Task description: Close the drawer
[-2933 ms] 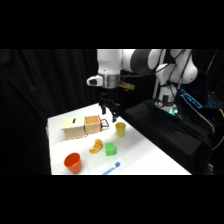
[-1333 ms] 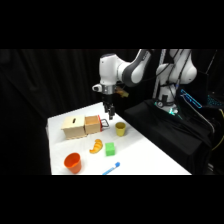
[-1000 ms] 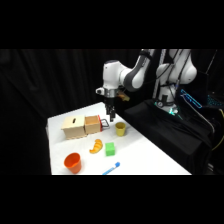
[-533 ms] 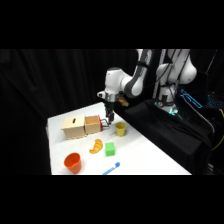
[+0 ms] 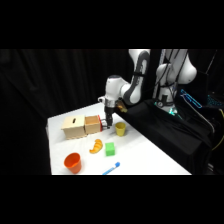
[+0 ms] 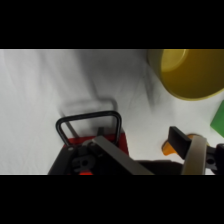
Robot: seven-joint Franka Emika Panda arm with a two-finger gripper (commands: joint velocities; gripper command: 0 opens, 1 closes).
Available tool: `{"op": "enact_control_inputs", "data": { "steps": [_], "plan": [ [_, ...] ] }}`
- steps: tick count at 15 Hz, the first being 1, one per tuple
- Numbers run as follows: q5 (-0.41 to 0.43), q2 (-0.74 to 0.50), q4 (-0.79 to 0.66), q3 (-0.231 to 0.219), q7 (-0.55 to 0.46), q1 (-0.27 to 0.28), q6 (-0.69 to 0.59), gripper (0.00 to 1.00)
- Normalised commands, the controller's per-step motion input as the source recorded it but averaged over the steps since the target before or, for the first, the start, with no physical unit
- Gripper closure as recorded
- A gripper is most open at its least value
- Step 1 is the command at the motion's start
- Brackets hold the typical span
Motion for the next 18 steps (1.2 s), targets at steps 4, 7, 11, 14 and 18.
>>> {"op": "enact_control_inputs", "data": {
  "steps": [4,7,11,14,18],
  "plan": [
    [0.136,0.27,0.20,0.046,0.01,-0.024,0.22,0.00],
    [0.123,0.19,0.16,0.080,-0.02,-0.084,0.18,0.00],
    [0.103,0.12,0.12,0.061,-0.03,-0.082,0.15,0.00],
    [0.056,0.05,0.15,-0.033,-0.04,-0.005,0.03,0.00],
    [0.011,0.04,0.25,-0.087,-0.05,0.052,-0.14,0.00]
  ]
}}
